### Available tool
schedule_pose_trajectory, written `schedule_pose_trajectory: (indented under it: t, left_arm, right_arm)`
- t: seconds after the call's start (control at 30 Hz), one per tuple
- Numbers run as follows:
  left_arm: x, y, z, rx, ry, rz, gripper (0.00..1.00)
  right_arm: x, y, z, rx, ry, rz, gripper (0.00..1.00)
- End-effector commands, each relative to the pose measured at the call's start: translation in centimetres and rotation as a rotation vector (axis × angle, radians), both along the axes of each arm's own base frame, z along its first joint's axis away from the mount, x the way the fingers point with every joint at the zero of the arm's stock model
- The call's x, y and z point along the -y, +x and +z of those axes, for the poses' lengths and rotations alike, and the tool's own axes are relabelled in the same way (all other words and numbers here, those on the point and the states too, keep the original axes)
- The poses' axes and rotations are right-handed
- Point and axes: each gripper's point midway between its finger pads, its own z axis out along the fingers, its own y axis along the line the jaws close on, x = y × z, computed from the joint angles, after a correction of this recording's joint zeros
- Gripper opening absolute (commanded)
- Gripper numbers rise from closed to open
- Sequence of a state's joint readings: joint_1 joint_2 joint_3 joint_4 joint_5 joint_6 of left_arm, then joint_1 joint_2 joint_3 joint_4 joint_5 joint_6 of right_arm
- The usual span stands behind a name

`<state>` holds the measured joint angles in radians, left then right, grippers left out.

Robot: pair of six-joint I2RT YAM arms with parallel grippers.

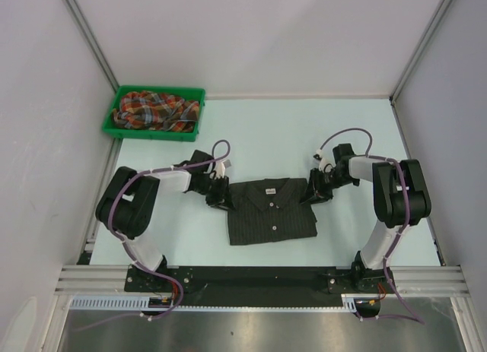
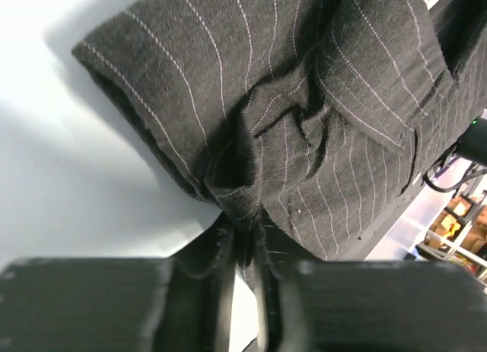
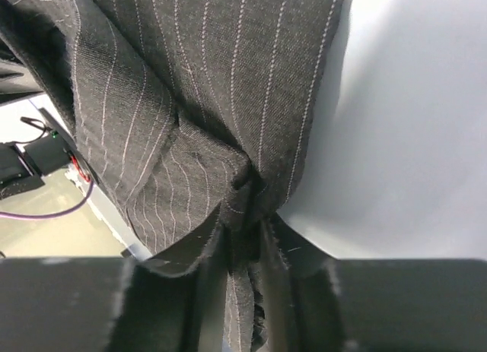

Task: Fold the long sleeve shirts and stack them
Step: Neatly place the folded shirt to the corner

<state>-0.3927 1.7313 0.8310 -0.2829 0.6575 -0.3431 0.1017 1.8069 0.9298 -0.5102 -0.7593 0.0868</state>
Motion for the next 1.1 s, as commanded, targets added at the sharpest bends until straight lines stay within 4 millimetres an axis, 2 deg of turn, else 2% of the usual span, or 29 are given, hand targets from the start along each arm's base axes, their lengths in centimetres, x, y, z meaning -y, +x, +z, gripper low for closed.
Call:
schedule_pose_trajectory:
  t: [0.0,0.03,0.1,0.17,0.2,0.27,0.3,0.33,0.4,0.43,0.47,0.5,0.53,0.6,0.63,0.67,0.7,0.73,0.77,0.8,0.83,0.87,0.9,0.93,0.97,1.07]
  left_arm:
    - [0.1,2.2,-0.6,0.073,0.039,0.006,0.11]
    - [0.1,2.5,-0.4,0.083,0.046,0.007,0.01]
    - [0.1,3.8,0.3,0.137,0.055,0.005,0.00]
    - [0.0,5.4,1.0,0.183,0.073,0.012,0.00]
    - [-0.1,6.0,0.8,0.195,0.086,0.007,0.00]
    - [-0.3,8.4,1.5,0.248,0.103,0.028,0.00]
    - [-0.3,9.3,1.6,0.273,0.115,0.025,0.00]
    - [-0.5,10.1,1.0,0.275,0.138,0.025,0.00]
    - [-0.1,13.1,2.4,0.357,0.149,0.012,0.00]
    - [-0.1,13.8,1.5,0.347,0.167,0.003,0.00]
    - [0.1,16.2,2.6,0.408,0.177,0.015,0.00]
    - [0.0,17.2,2.5,0.428,0.199,-0.003,0.00]
    - [0.1,19.6,2.9,0.470,0.208,0.009,0.00]
    - [-0.2,22.3,3.2,0.527,0.238,0.026,0.00]
    - [-0.1,24.8,5.1,0.592,0.227,0.055,0.00]
    - [0.0,25.8,4.2,0.594,0.232,0.057,0.00]
    - [-0.2,27.2,4.5,0.629,0.257,0.060,0.00]
    - [0.0,29.4,6.4,0.680,0.258,0.077,0.00]
    - [0.0,30.3,5.6,0.681,0.267,0.075,0.00]
    - [0.1,31.2,5.6,0.693,0.264,0.079,0.00]
    - [0.3,33.1,7.7,0.746,0.251,0.099,0.00]
    - [0.4,33.8,6.3,0.737,0.258,0.093,0.00]
    - [0.5,34.7,6.8,0.762,0.256,0.099,0.00]
    - [0.8,36.0,8.4,0.813,0.245,0.112,0.00]
    - [1.0,36.6,8.6,0.826,0.237,0.123,0.00]
    - [1.5,38.4,9.1,0.878,0.205,0.179,0.00]
  right_arm:
    - [0.3,2.3,-1.4,0.074,-0.052,-0.035,0.14]
    - [0.4,2.8,-1.3,0.090,-0.057,-0.042,0.09]
    - [0.8,4.3,-0.7,0.149,-0.067,-0.068,0.00]
    - [1.2,5.5,-0.5,0.192,-0.088,-0.075,0.00]
    - [1.2,7.0,0.1,0.238,-0.094,-0.076,0.00]
    - [1.6,8.7,0.3,0.273,-0.113,-0.084,0.00]
    - [1.7,10.6,0.7,0.312,-0.120,-0.087,0.00]
    - [1.8,11.6,0.9,0.338,-0.125,-0.085,0.00]
    - [2.2,13.9,0.6,0.388,-0.158,-0.077,0.00]
    - [2.1,16.0,1.6,0.439,-0.162,-0.079,0.00]
    - [2.2,17.2,1.8,0.467,-0.174,-0.079,0.00]
    - [2.3,19.2,2.1,0.503,-0.183,-0.081,0.00]
    - [2.4,20.3,2.3,0.523,-0.194,-0.089,0.00]
    - [2.5,22.6,2.7,0.574,-0.203,-0.101,0.00]
    - [2.5,24.6,3.1,0.606,-0.202,-0.118,0.00]
    - [2.5,25.7,3.3,0.619,-0.201,-0.125,0.00]
    - [2.6,26.7,3.6,0.633,-0.202,-0.134,0.00]
    - [2.6,28.5,4.0,0.653,-0.198,-0.156,0.00]
    - [2.6,29.3,4.3,0.662,-0.196,-0.163,0.00]
    - [2.6,30.0,4.3,0.667,-0.196,-0.165,0.00]
    - [2.9,30.9,3.0,0.655,-0.208,-0.172,0.00]
    - [2.8,32.4,4.6,0.690,-0.200,-0.175,0.00]
    - [2.9,33.1,4.6,0.697,-0.199,-0.178,0.00]
    - [3.0,33.7,4.8,0.710,-0.195,-0.181,0.00]
    - [3.0,35.1,5.6,0.750,-0.190,-0.197,0.00]
    - [3.4,37.1,6.1,0.839,-0.207,-0.212,0.00]
